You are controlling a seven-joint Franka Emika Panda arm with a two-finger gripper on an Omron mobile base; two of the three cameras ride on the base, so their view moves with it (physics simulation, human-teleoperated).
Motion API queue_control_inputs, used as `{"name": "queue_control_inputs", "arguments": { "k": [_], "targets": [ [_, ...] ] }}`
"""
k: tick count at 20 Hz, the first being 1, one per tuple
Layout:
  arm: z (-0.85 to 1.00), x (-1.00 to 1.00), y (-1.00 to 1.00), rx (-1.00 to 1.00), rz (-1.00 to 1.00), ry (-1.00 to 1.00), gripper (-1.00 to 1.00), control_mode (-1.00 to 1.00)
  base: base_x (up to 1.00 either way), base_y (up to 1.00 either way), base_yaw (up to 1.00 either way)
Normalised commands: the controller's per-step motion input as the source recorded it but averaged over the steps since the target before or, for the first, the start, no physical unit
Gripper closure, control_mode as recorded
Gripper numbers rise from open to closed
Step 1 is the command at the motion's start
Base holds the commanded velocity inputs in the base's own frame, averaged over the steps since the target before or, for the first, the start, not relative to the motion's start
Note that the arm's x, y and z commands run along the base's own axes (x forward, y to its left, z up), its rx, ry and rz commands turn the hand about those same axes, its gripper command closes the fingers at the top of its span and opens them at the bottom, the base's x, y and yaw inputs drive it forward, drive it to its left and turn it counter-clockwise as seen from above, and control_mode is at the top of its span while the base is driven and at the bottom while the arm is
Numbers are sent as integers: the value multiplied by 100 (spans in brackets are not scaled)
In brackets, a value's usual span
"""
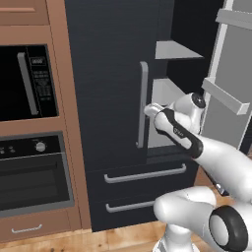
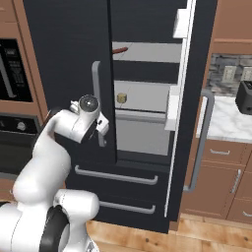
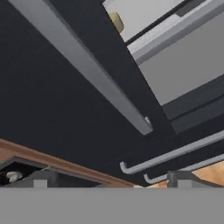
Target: Retrieve the sausage and cheese from the fridge and place them on the cutting board on the counter.
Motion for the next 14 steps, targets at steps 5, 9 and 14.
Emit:
{"name": "queue_control_inputs", "arguments": {
  "k": [5,9,14],
  "targets": [
    [2,56,8,-20,18,0,-100,-100,0,0,0],
    [3,51,0,-21,12,0,-100,-100,0,0,0],
    [0,60,5,-13,3,0,-100,-100,0,0,0]
  ]
}}
